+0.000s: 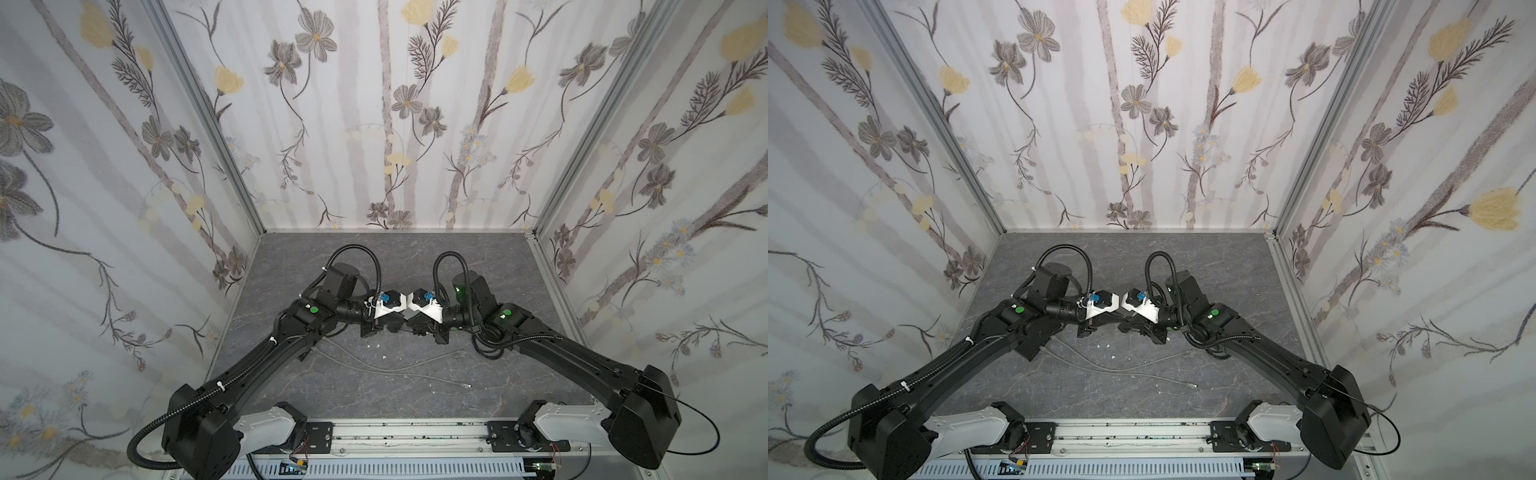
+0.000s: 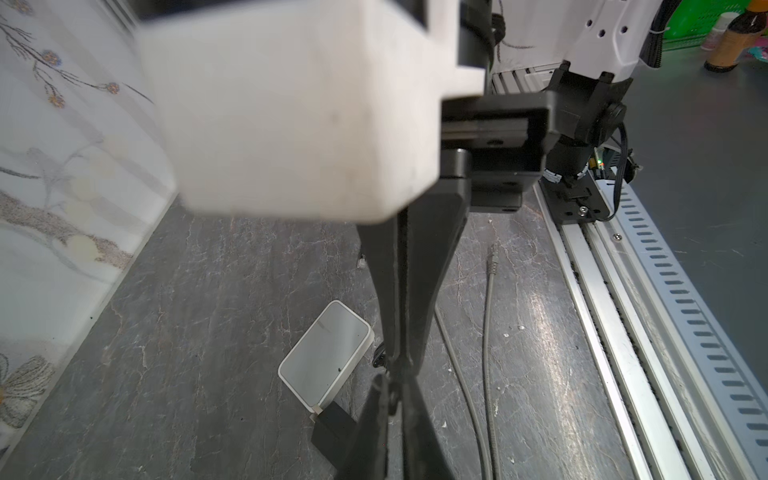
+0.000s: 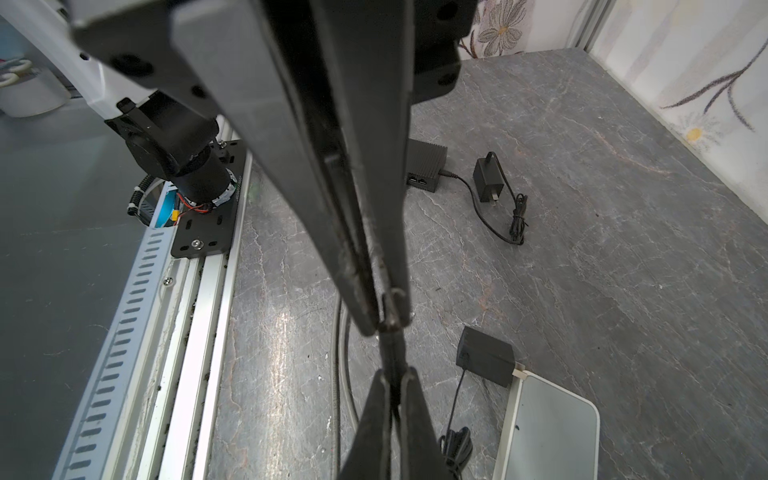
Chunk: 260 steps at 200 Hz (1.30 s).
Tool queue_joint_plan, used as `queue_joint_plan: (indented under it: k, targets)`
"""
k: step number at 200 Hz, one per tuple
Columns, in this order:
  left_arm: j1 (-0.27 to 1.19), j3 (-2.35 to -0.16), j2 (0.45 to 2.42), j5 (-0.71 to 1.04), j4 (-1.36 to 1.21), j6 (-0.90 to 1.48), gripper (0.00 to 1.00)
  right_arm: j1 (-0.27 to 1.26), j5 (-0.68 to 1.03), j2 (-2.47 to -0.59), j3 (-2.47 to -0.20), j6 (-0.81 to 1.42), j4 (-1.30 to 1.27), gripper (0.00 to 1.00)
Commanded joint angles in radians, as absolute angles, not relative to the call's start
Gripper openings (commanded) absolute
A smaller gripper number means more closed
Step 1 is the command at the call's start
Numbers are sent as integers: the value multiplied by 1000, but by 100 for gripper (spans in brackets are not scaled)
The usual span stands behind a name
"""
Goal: Insert the plug into the switch port
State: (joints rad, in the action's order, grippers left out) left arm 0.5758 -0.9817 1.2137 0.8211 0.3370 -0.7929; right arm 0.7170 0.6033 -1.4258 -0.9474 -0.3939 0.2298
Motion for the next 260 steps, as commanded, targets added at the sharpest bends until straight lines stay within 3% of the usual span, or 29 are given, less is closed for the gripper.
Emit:
queue_joint_plan:
  k: [1,39,48,64,78,105,127,147,190,232,260]
  targets:
    - [576,-1003,1225,849,369,-820,0,717,636,-1430,-961,-387,214,0]
    - [577,-1015,1229,860,395,-834,0,717,643,-1416,-955,-387,202,5]
    - [578,-1015,1226,865,401,-840,0,715,644,-1404,-947,-388,190,11]
    - [578,-1013,1217,875,402,-842,0,715,641,-1368,-910,-384,138,31]
    - [577,-1008,1208,884,399,-842,0,714,641,-1323,-866,-381,80,36]
    - [574,-1006,1198,904,391,-833,0,709,670,-1223,-709,-341,-134,35]
    - [573,-1002,1192,929,376,-819,0,706,707,-1135,-488,-180,-579,34]
    - [569,-1003,1189,940,374,-812,0,708,639,-1105,-339,-66,-893,34]
    - [566,-1009,1189,950,381,-813,0,710,627,-1136,-358,-114,-854,32]
    - [567,-1012,1196,953,387,-812,0,712,646,-1221,-432,-126,-804,23]
    - [568,-1013,1195,950,391,-813,0,728,665,-1268,-457,-148,-783,24]
